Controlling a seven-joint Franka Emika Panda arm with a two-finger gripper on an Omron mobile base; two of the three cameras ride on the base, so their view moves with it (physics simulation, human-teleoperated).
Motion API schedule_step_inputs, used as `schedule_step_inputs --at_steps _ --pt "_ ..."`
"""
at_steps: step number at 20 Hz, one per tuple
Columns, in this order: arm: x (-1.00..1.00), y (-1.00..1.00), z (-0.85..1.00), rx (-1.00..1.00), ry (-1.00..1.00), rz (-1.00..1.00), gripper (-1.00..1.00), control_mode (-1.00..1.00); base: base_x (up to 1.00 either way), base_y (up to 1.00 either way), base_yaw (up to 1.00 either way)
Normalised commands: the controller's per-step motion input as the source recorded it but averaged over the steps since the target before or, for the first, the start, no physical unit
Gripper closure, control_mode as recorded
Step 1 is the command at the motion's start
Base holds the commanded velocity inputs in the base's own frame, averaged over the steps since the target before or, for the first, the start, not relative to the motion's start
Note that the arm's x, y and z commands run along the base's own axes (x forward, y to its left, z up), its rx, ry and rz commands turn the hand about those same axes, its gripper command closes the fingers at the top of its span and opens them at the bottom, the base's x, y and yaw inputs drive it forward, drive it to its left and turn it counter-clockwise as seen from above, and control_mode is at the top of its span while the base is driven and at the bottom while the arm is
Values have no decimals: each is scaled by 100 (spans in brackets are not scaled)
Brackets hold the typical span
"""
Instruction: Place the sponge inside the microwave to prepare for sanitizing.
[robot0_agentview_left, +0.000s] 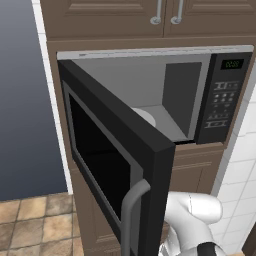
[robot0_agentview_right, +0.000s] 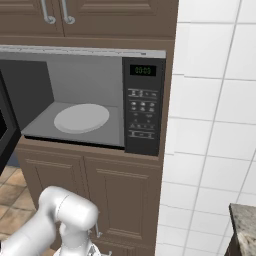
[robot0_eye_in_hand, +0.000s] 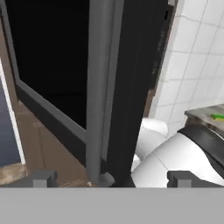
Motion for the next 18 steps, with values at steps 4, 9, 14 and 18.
schedule_step_inputs --at_steps 4,9,14,18 --pt "-38 -40 55 0 26 8 -100 -100 0 0 0" --pt "-26 -43 61 0 29 16 -100 -100 0 0 0" --pt "-22 -67 41 0 25 17 -100 -100 0 0 0" --pt "-6 -67 9 0 19 14 -100 -100 0 0 0"
